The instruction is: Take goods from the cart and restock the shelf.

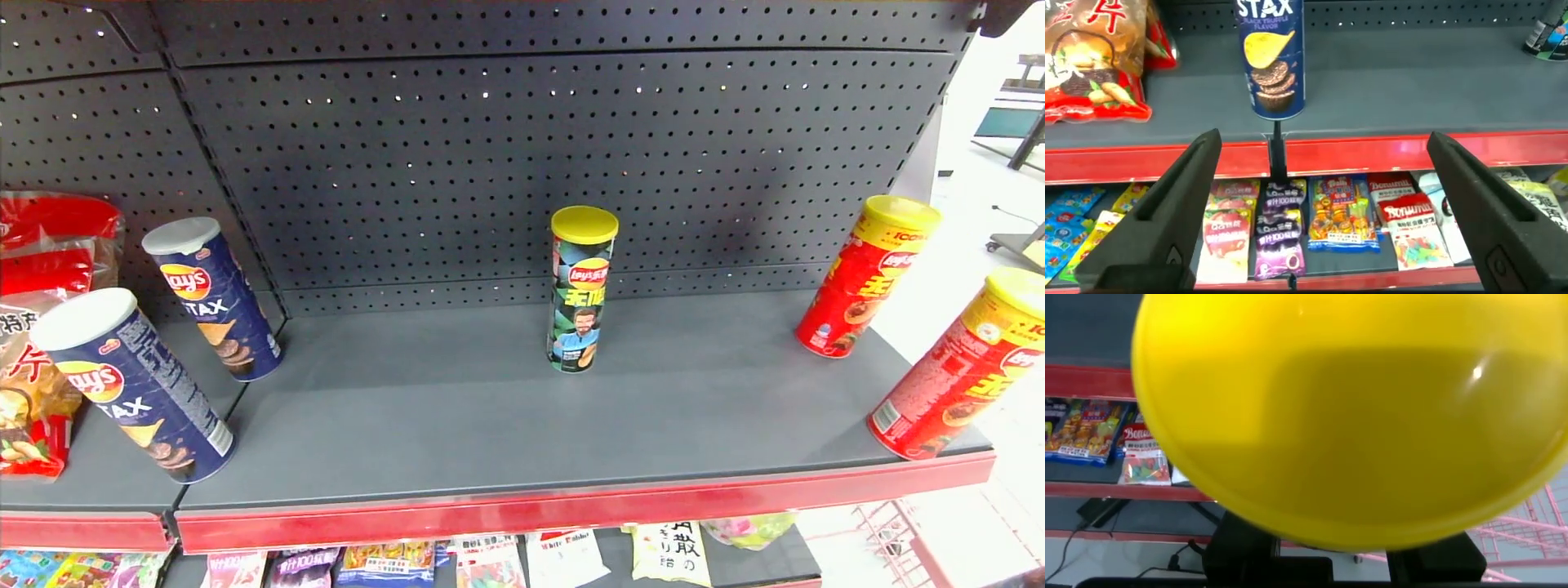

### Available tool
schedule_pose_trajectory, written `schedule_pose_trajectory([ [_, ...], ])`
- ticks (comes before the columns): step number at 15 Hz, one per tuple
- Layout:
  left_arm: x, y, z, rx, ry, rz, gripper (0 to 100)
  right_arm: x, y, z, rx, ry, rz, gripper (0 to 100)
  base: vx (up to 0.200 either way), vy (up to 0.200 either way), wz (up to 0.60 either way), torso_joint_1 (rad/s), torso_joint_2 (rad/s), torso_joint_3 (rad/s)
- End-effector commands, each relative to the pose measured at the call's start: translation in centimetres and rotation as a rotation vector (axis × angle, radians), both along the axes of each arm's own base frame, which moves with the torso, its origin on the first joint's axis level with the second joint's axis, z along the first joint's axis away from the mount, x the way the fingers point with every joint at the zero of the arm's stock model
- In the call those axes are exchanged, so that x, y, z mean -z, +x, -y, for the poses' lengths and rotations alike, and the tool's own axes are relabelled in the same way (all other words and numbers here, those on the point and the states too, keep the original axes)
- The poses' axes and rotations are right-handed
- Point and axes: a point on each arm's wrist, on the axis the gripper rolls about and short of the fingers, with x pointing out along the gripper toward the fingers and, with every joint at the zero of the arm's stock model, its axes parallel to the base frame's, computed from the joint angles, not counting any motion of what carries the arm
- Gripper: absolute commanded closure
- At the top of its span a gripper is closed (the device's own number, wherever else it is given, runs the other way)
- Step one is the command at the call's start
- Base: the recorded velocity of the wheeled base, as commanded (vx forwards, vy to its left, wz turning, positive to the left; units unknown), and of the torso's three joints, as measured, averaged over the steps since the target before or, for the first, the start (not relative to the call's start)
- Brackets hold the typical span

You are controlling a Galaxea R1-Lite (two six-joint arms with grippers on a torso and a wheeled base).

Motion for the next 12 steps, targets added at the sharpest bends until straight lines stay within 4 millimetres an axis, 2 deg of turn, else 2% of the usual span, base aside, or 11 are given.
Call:
schedule_pose_trajectory([
  [1,-0.1,0.2,0.0,0.012,0.007,-0.022,0,0.3,-0.3,0.1,-0.007,-0.018,0.016,100,0.0,0.0,0.0,0.0,0.0,0.0],
  [4,-0.2,0.1,0.2,0.117,0.085,-0.013,0,0.3,-0.5,0.1,0.003,-0.025,0.033,100,0.0,0.0,0.0,0.0,0.0,0.0],
  [12,-0.2,0.1,0.3,0.129,0.097,-0.01,0,1.4,-1.3,0.0,-0.059,-0.028,0.082,100,0.0,0.0,0.0,0.0,0.0,0.0],
])
